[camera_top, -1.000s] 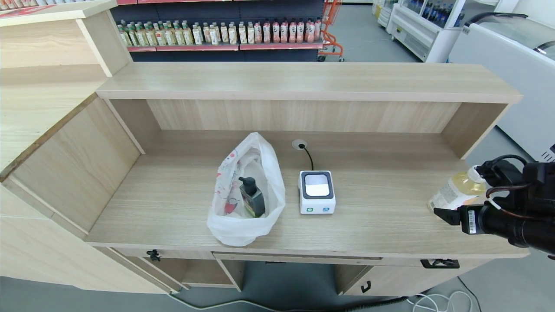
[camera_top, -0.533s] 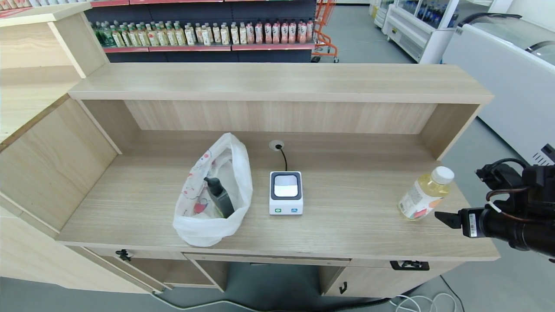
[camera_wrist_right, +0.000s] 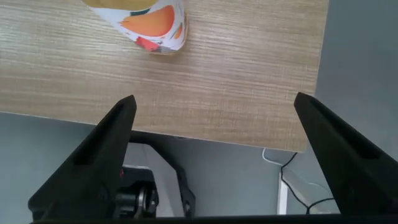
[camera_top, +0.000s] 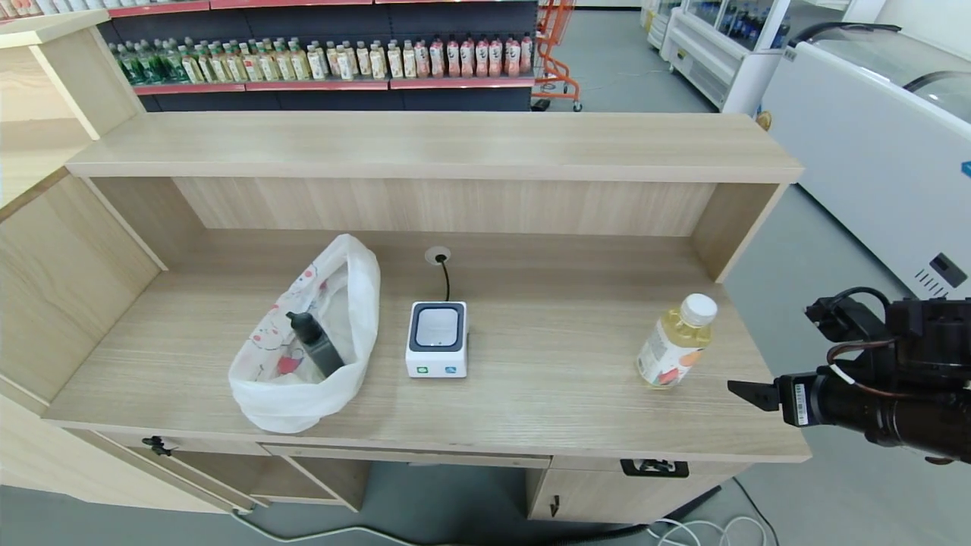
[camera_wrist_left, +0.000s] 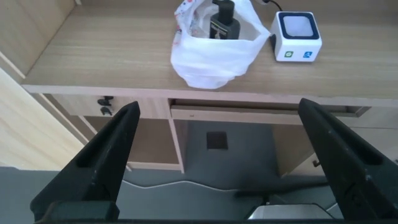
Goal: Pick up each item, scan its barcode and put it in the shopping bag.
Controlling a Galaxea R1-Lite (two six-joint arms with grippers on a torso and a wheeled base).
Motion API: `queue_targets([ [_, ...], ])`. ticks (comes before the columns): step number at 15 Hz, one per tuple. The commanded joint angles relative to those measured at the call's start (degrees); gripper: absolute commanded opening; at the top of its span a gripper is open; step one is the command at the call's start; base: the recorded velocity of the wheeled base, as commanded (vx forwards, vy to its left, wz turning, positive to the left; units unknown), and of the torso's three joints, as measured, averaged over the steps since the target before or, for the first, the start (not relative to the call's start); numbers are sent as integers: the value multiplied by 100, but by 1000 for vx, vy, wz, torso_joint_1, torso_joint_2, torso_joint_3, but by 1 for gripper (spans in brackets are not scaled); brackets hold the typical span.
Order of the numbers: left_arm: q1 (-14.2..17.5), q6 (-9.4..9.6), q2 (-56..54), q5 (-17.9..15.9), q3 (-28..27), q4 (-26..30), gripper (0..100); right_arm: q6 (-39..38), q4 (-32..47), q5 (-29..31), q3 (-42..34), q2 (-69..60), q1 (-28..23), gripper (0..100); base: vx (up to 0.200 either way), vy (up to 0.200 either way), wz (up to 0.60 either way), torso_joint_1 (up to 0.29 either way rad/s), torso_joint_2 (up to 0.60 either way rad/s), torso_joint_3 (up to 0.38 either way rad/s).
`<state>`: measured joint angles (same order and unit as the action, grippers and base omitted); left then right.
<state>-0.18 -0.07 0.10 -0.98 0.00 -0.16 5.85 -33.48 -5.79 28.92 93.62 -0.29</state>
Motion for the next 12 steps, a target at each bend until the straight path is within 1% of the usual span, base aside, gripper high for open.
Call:
queue_targets([
  [1,1,7,-1,1,0,-2,100,-14,-230,-10,-18,183,249,100,0,-200,0,2,-2,-2],
  [6,1,-19,-1,1,0,-2,100,-67,-651,-247,-44,402,829,100,0,0,0,0,0,0],
  [8,1,-19,-1,1,0,-2,100,-321,-950,-221,-105,490,1137,100,0,0,0,0,0,0],
  [10,1,-19,-1,1,0,-2,100,-383,-1267,-168,-167,675,1304,100,0,0,0,0,0,0],
  [12,1,-19,-1,1,0,-2,100,-374,-1618,236,-185,982,1348,100,0,0,0,0,0,0],
])
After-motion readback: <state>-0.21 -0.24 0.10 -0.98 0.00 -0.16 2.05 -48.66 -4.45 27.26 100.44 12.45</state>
